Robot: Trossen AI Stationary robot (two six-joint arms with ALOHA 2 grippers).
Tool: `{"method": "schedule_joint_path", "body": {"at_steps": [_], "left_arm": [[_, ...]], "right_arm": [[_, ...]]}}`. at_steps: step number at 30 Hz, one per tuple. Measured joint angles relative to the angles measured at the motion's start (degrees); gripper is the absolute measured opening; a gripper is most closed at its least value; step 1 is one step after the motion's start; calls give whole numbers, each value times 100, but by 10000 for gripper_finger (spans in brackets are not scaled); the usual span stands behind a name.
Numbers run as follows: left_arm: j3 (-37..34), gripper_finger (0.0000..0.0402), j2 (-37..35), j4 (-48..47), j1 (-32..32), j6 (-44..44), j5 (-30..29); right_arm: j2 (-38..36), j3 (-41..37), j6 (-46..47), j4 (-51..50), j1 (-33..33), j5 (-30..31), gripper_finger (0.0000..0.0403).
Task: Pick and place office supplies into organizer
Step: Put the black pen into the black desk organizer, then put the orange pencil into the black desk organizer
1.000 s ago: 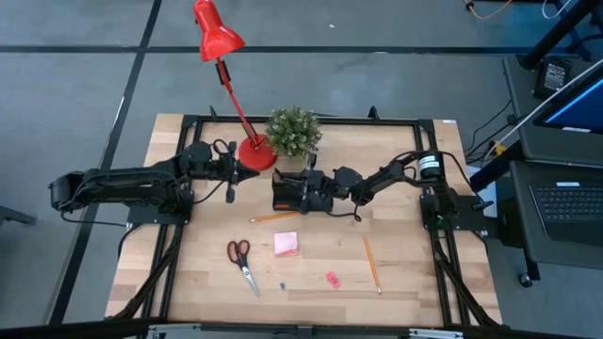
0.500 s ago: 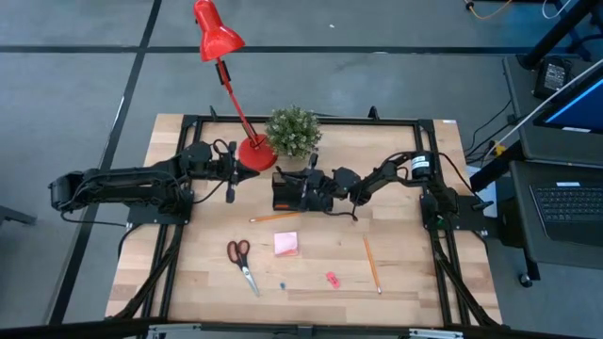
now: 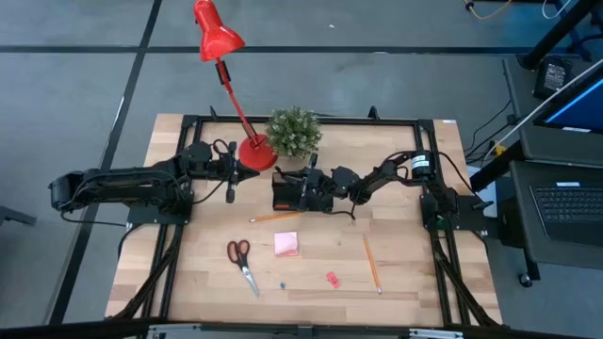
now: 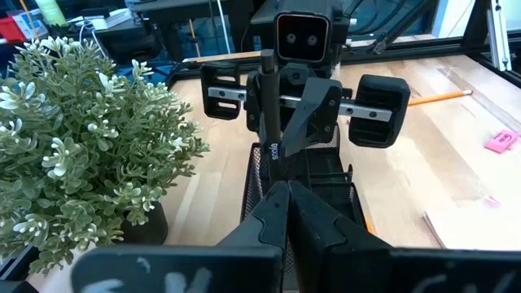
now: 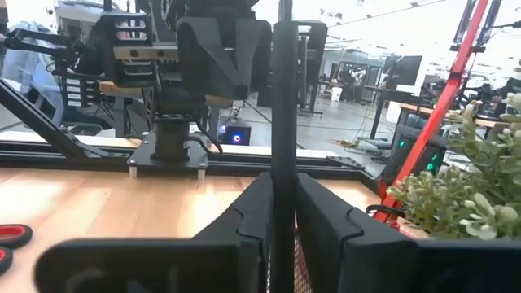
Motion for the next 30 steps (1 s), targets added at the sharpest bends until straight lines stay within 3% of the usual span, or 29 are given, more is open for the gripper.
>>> {"method": "schedule_joint_path", "body": {"at_steps": [14, 20, 30], "left_arm": [[0, 1, 0, 0, 0, -13, 0], [0, 3, 0, 0, 2, -8, 0], [2, 2, 1, 0, -6, -82, 11]], "right_arm": [[-6, -4, -5, 229, -44, -12, 99], [-468, -4, -178, 183, 62, 3, 106], [-1842, -4, -875, -2625, 295, 216, 92]]}}
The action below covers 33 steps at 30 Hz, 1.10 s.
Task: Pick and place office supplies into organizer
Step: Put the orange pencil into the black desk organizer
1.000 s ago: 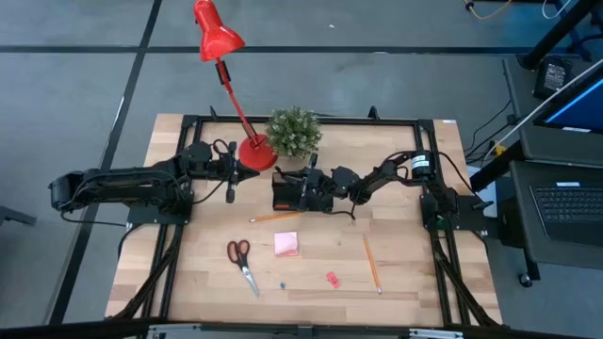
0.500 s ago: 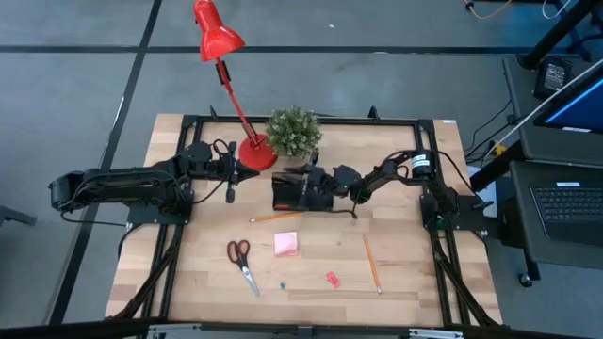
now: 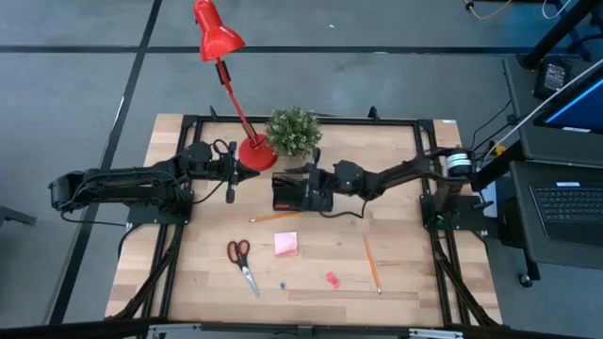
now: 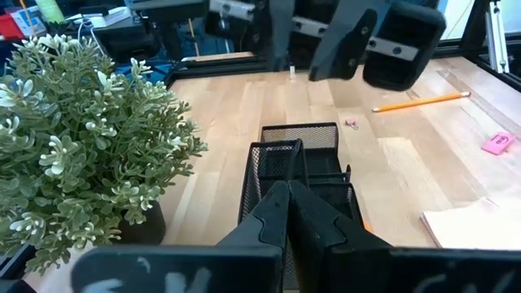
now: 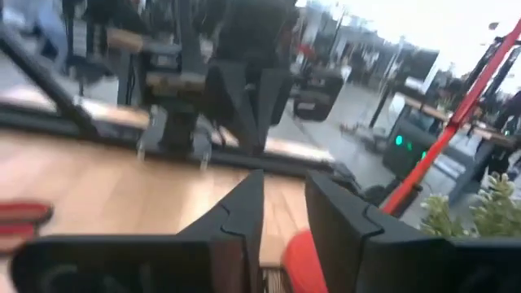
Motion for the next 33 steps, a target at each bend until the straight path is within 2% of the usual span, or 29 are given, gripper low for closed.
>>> {"method": "schedule_joint_path", "body": {"at_steps": [7, 14, 18, 24, 29, 33], "left_arm": [[5, 2, -1, -184, -240, -18, 2], [5, 2, -1, -304, -882, -28, -235], [5, 1, -1, -352, -1345, -261, -1051], [5, 2, -1, -481, -1970, -710, -1484], [217, 1, 69, -746, -2564, -1072, -2343], [579, 1, 429, -1194, -3058, -1457, -2734]], "right_arm": [[-1328, -2, -32, -2164, 216, 280, 8], [-2153, -17, 454, -3746, 575, 783, 4], [-2172, -291, 863, -3645, 769, 803, 3], [-2149, -796, 1152, -2979, 1017, 938, 2], [-2159, -894, 1163, -2973, 1162, 952, 1], [-2162, -896, 1161, -3012, 1258, 995, 1]]}}
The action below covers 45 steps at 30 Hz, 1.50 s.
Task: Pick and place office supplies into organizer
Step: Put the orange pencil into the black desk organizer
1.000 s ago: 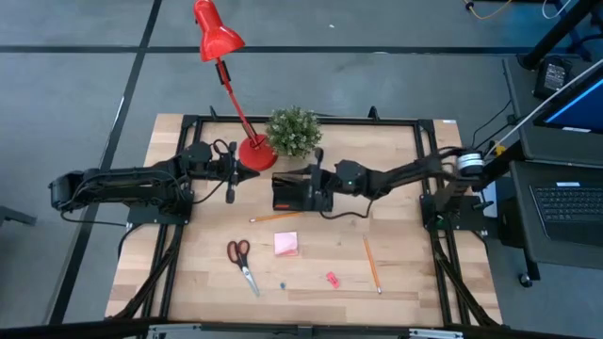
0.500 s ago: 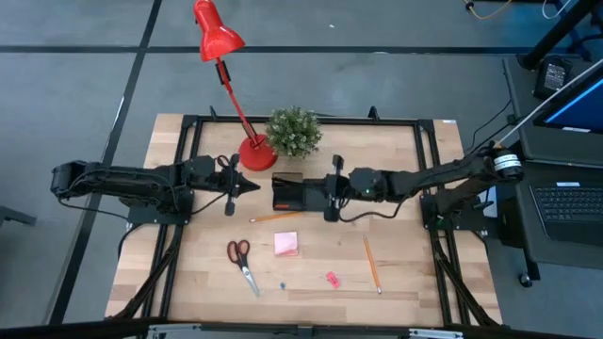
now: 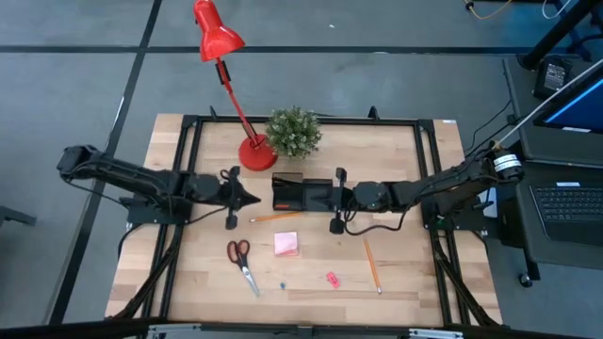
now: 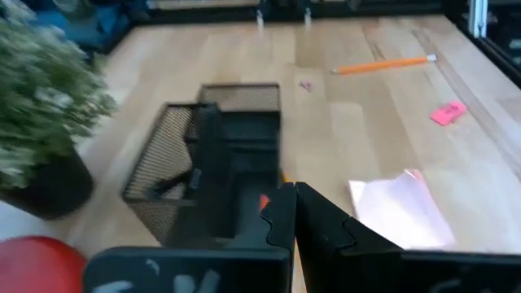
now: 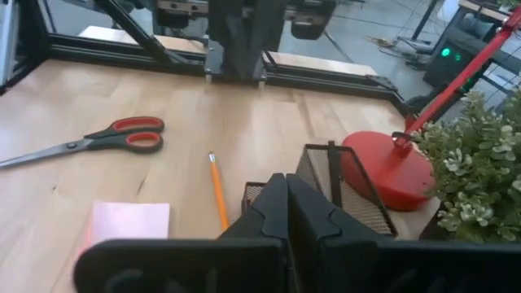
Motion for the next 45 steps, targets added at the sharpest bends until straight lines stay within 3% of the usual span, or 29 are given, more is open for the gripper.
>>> {"method": "schedule_joint_path", "body": {"at_steps": [9, 16, 22, 29, 40, 45], "left_arm": [[1262, 1, 1424, -1513, -672, -1080, -794], [2283, 1, 2470, -2488, -737, -1922, -864], [2781, 9, 3074, -2899, -714, -2028, -829], [3017, 42, 3222, -3666, -686, -1624, -414], [3028, 139, 3436, -3678, -475, -1667, -76], [3028, 152, 3919, -3485, -256, -1715, 200]], "right_arm": [[-79, -2, -333, -120, 47, -5, 0], [-673, -35, -431, -817, -87, -20, 0], [-1163, -934, -335, -10, -315, -22, 0], [-1616, -1962, -435, 1537, -312, -367, 0], [-1596, -2039, -426, 1573, -323, -418, 0], [-1596, -2039, -424, 1538, -323, -419, 0]]}}
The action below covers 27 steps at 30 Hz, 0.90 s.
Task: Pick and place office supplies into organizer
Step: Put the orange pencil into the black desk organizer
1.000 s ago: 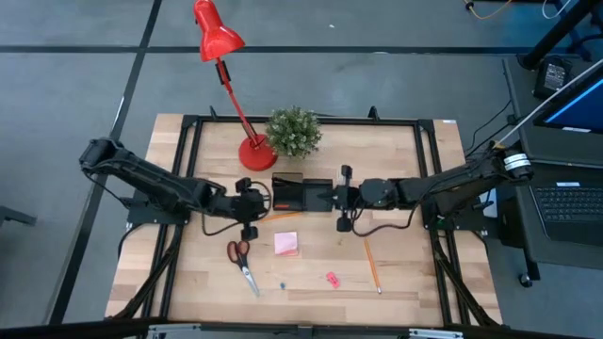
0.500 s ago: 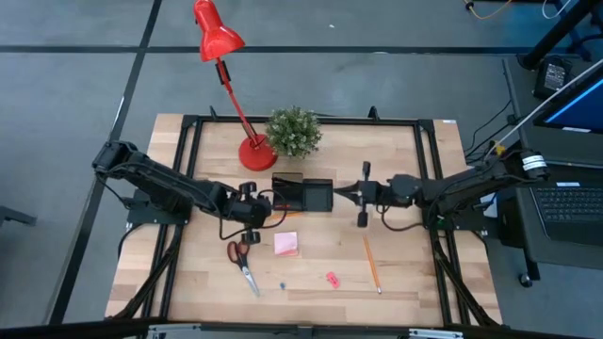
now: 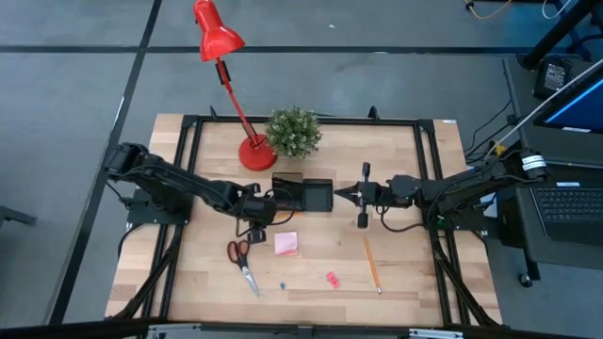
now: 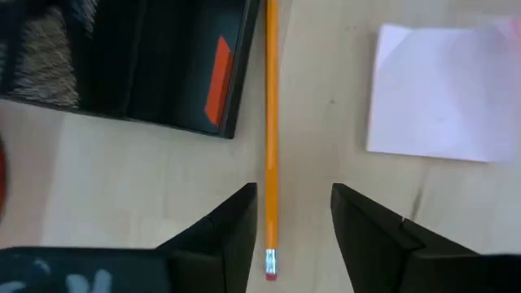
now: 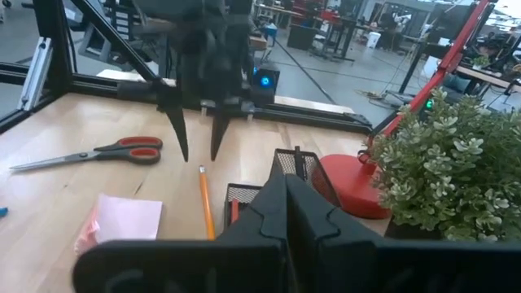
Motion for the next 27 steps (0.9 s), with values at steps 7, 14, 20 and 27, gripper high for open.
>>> {"method": "schedule_joint_path", "body": {"at_steps": [7, 14, 20, 27], "left_arm": [[0, 149, 487, 99, 229, 99, 435], [0, 151, 636, 377, 383, 108, 631], [0, 145, 666, 392, 482, 107, 641], [2, 143, 912, 425, 518, 98, 632]], "right_arm": [[0, 2, 2, -114, 0, -7, 0], [0, 2, 2, -296, 0, -10, 0], [0, 2, 2, -330, -1, -10, 0], [2, 2, 2, -363, 0, -10, 0]]}}
